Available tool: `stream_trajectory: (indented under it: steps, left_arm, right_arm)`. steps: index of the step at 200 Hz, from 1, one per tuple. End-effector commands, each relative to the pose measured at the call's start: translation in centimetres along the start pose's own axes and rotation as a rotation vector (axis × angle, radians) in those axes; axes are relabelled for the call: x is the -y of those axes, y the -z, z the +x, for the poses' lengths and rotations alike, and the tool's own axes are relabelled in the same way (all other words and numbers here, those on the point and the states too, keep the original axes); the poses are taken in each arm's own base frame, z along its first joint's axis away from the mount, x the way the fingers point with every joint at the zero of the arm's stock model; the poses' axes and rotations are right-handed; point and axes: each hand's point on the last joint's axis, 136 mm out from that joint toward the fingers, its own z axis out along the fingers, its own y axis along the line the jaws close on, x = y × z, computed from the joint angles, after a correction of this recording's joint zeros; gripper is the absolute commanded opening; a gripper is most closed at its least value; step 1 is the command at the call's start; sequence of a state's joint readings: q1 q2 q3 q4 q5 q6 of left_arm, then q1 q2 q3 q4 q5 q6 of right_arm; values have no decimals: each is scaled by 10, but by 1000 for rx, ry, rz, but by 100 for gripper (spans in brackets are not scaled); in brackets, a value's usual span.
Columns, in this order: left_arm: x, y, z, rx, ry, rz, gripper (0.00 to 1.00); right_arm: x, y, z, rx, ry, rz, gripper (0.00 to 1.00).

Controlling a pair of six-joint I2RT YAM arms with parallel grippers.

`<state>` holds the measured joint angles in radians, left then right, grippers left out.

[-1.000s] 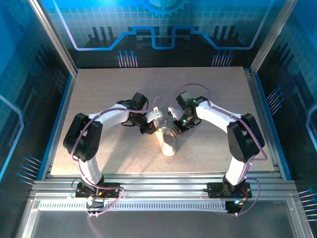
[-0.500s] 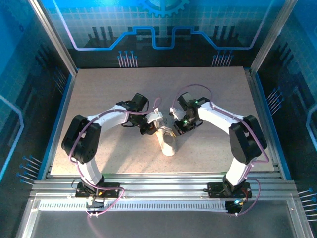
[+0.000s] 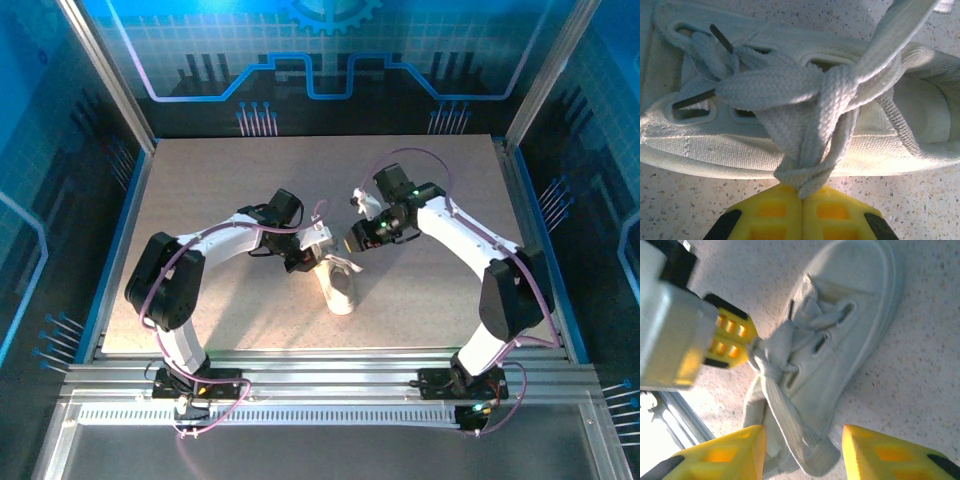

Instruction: Tie the shoes

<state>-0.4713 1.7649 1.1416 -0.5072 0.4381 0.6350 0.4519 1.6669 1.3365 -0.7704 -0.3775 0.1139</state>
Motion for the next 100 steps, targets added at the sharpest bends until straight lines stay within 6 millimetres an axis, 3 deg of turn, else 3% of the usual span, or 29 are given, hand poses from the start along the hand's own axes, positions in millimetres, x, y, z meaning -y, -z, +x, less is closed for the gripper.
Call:
stream_trajectory:
  steps: [1,45,70,100]
  left_arm:
    - [6,4,-7,19,-53,-11,0]
    - [16,3,-10,24,-56,7,0]
    - [20,2,-5,24,-59,8,0]
    - [18,3,-7,42,-64,-10,0]
  right_arm:
    - [-16,-17,-14,-5,-1,-54,44]
    - [-20,-43,-2,-85,28,-24,48]
    - [-9,-38,3,-73,1,4,48]
    - [-2,-26,-8,-3,-68,-11,48]
